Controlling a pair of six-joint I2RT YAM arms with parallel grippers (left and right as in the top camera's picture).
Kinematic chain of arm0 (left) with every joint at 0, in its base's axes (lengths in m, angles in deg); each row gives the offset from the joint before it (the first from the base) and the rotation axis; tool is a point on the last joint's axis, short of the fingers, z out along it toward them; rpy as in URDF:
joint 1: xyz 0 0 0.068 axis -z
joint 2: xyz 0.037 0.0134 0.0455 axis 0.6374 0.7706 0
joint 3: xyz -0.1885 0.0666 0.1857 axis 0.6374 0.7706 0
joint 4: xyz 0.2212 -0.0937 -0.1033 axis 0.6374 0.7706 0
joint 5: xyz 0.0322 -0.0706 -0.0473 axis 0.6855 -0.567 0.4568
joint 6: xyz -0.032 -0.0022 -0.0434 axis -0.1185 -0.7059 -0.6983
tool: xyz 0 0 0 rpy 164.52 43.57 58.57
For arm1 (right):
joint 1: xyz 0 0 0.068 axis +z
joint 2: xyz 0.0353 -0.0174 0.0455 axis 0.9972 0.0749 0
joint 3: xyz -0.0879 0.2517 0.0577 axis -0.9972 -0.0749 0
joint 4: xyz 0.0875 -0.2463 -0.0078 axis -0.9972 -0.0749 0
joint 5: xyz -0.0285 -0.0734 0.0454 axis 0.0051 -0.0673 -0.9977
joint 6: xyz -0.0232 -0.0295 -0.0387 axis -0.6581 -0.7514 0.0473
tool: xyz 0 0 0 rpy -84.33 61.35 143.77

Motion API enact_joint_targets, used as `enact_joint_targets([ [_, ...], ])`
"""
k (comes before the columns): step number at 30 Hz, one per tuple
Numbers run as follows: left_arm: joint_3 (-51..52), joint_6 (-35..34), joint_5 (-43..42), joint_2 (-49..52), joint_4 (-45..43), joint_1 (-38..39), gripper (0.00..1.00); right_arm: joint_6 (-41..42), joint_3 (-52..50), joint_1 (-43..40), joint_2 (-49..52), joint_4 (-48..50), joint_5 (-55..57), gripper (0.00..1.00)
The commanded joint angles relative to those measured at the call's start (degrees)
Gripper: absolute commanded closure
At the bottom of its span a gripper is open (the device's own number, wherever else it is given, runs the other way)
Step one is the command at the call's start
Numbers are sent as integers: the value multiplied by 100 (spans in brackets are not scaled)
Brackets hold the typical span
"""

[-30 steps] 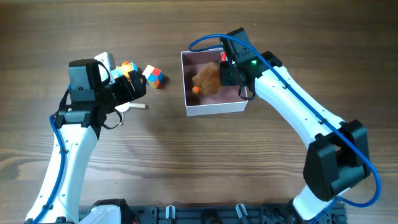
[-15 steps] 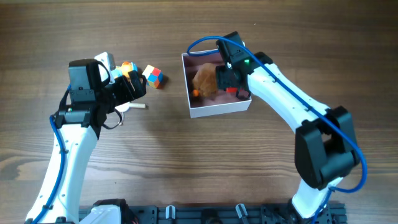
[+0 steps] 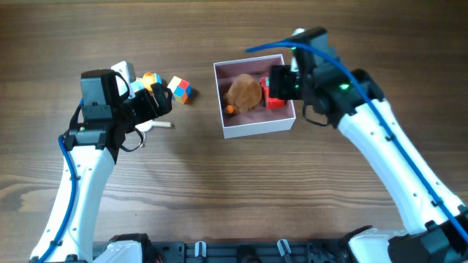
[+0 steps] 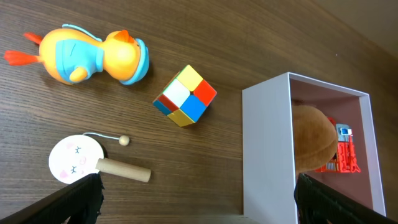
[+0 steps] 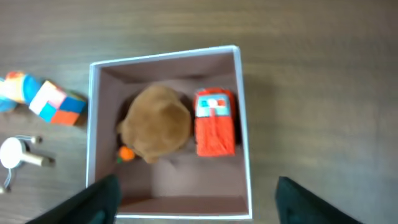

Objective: Pack container

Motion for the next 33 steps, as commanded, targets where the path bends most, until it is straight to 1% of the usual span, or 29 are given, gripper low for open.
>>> enact_joint_targets([
  [1, -116, 114, -24, 26, -13, 33, 0, 363, 61, -608, -507, -166, -155, 11],
  [6, -116, 46, -28, 26, -28, 35, 0, 280, 61, -1458, -1130, -658, -157, 1],
  [8, -116, 39, -129, 26, -15, 35, 0, 282, 61, -1735, -1346, -841, -157, 1],
  [10, -116, 26, -420, 26, 251, 33, 0, 297, 61, -2013, -1515, -1049, -160, 1],
  [13, -149, 28, -461, 26, 240, 42, 1, 295, 59, -2527, -1585, -1370, -461, 0],
  [14, -216, 94, -426, 28, 389, 70, 0, 280, 59, -2752, -1552, -1458, -507, 0],
  [16, -459, 149, 116, 76, 852, 175, 1, 280, 59, -3139, -1473, -1528, -507, 0],
  [18, -1008, 382, 885, 273, 1554, 273, 1, 282, 59, -3418, -1355, -1528, -507, 0],
  [19, -1528, 382, 1434, 544, 2046, 306, 0, 280, 59, -3497, -1266, -1552, -505, 0],
  [21, -2240, 393, 1845, 1034, 2562, 304, 1, 282, 59, -3501, -1147, -1624, -507, 0],
  [23, -3038, 396, 1998, 1764, 3018, 293, 0, 284, 59, -3501, -981, -1725, -505, 0],
  [25, -3565, 387, 1996, 2378, 3204, 262, 0, 284, 59, -3501, -859, -1812, -503, 0],
  [28, -3941, 138, 2015, 3123, 3104, 144, 0, 282, 59, -3501, -726, -1954, -503, 0],
  [33, -3941, 48, 2017, 3716, 2490, -83, 0, 282, 59, -3501, -704, -2072, -503, 0],
])
